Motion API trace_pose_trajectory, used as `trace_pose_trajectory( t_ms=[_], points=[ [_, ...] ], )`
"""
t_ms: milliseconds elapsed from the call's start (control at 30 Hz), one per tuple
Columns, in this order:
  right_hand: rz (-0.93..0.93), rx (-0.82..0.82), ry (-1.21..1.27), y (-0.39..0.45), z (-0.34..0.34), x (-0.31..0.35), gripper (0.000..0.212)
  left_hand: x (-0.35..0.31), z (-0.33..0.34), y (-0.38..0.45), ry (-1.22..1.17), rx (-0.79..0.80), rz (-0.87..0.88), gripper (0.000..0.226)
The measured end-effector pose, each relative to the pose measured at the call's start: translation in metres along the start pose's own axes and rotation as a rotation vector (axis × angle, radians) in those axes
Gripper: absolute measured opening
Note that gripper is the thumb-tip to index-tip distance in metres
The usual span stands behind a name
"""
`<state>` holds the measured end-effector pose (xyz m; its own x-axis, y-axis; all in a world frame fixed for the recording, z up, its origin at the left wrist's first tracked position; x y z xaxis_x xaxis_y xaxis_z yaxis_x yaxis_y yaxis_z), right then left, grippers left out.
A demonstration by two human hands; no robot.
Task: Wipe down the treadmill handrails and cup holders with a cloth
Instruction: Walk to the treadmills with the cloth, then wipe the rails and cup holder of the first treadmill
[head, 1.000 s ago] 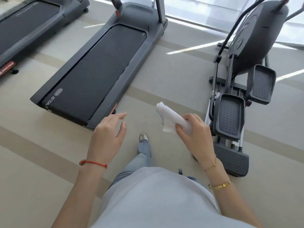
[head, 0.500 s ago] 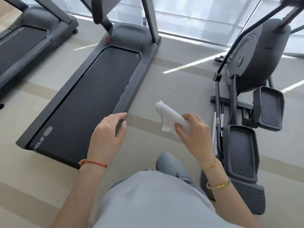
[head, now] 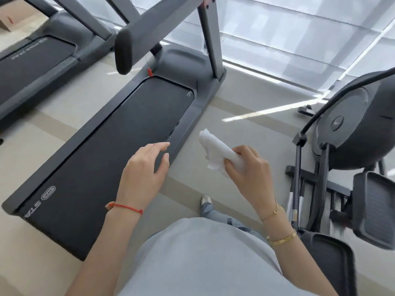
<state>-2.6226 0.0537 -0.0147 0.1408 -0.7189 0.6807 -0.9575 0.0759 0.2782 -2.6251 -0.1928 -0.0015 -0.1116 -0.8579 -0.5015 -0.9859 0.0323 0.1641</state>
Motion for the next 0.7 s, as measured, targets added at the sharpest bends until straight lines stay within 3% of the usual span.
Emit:
trace_pose_trajectory(
  t_ms=[300,700],
  points=[
    [-0.204,0.083,0.096,0.204,0.020,-0.007,0.013,-0.016,-0.006,0.143,0.058,-0.185,-0.113,0.028],
    [-0.453,0.131,0.254,0.393,0.103,0.050,0.015,0.032,-0.047,0.272,0.199,-0.452,-0.259,0.029]
  ],
)
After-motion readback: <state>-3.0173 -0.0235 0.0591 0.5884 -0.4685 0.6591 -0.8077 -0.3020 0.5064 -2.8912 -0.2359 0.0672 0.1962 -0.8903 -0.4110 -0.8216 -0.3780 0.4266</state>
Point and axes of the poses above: each hand's wrist, its own y-axis towards the middle knuckle, its own z-axis out of the palm, x = y × z, the point moved 7 cm from there along y, towards the middle knuckle, and after that the axes turned 6 degrees about y, right-handed, at the moved point
